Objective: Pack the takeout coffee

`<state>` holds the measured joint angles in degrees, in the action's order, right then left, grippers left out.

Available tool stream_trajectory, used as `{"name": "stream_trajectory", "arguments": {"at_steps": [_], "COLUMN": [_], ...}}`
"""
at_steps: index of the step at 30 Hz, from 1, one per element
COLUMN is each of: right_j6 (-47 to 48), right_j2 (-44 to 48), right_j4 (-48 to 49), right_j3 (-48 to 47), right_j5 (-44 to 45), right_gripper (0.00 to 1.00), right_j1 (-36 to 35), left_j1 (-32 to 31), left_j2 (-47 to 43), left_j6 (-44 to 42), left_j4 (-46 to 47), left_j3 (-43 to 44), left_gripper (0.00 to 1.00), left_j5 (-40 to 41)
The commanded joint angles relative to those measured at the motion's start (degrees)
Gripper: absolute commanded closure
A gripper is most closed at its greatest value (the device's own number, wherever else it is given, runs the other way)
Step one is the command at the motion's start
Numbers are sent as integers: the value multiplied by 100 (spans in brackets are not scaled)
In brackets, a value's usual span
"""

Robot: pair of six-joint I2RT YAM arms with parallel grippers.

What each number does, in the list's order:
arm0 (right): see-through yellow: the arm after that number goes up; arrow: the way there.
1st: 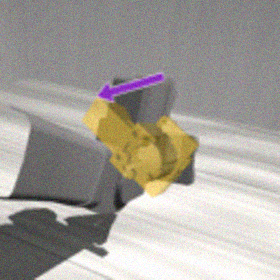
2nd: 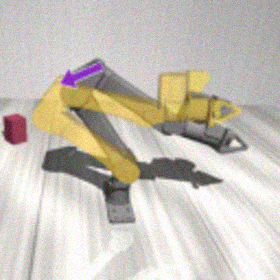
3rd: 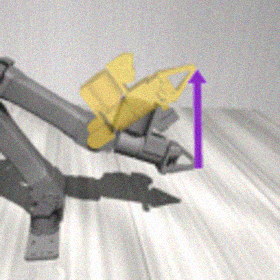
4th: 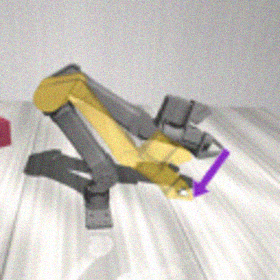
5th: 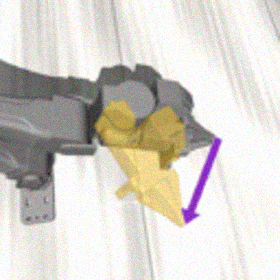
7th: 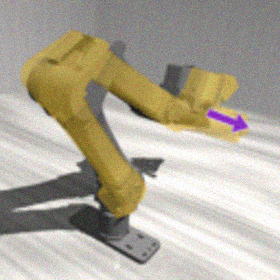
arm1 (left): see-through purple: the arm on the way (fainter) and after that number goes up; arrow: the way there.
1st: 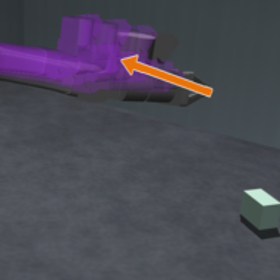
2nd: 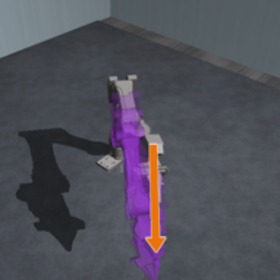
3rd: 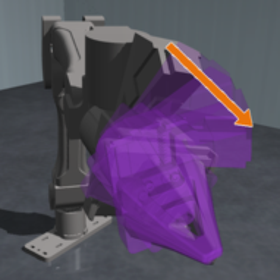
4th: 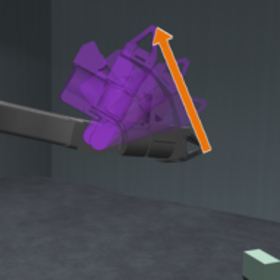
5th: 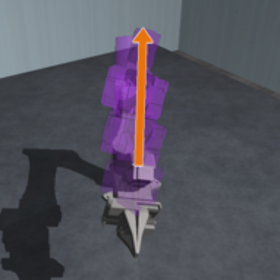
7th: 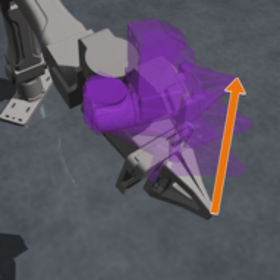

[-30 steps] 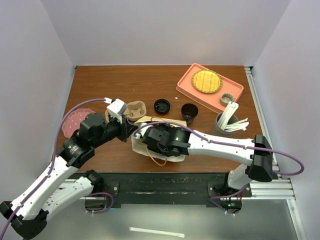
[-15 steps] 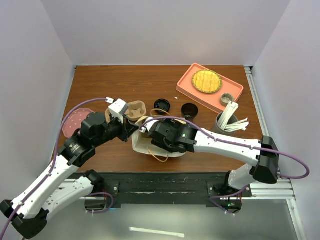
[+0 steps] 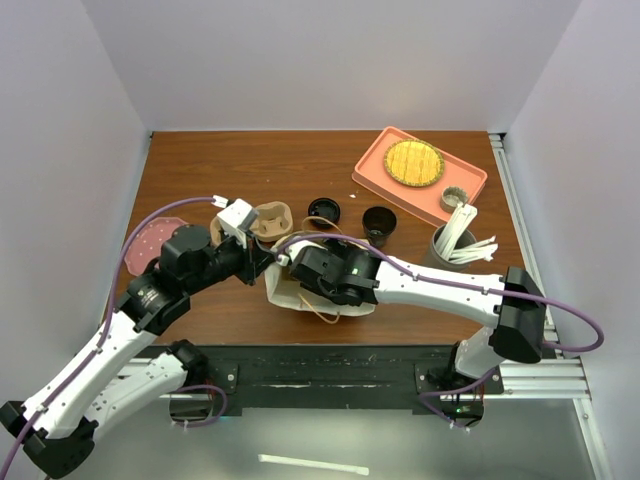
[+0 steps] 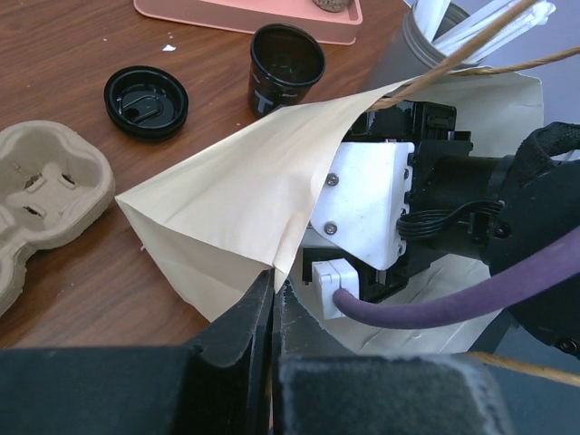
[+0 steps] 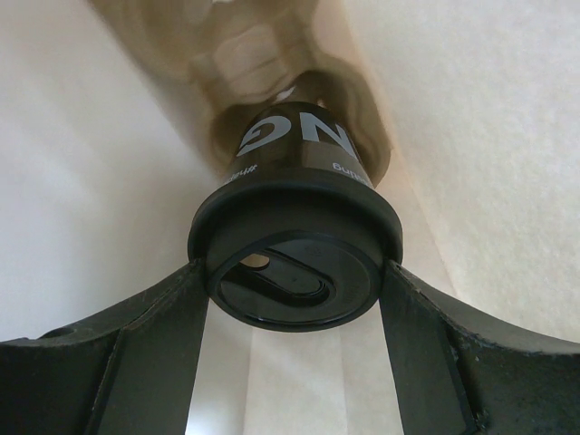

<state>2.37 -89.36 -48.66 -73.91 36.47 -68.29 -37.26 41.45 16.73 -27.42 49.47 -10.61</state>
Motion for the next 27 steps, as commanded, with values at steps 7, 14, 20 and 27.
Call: {"name": "stream_trajectory", "arguments": {"at_steps": [7, 14, 20, 27], "right_j6": [-483, -624, -431, -18], "right_j2": [340, 288, 323, 411], "right_j4": [577, 516, 612, 744], "right_j3": [192, 114, 131, 140], "right_j5": [177, 89, -25, -228], "right_gripper": [68, 68, 68, 68], "right_j1": [149, 194, 193, 185], "left_j1": [-1, -10, -1, -1], "left_j2": [-234, -76, 82, 170], "left_j6": [-214, -214, 75, 375], "left_j4": [316, -130, -1089, -1292], "left_j3": [-113, 44, 818, 950], "left_gripper": [97, 64, 47, 50], "left_j5": [-354, 23, 411, 491]}}
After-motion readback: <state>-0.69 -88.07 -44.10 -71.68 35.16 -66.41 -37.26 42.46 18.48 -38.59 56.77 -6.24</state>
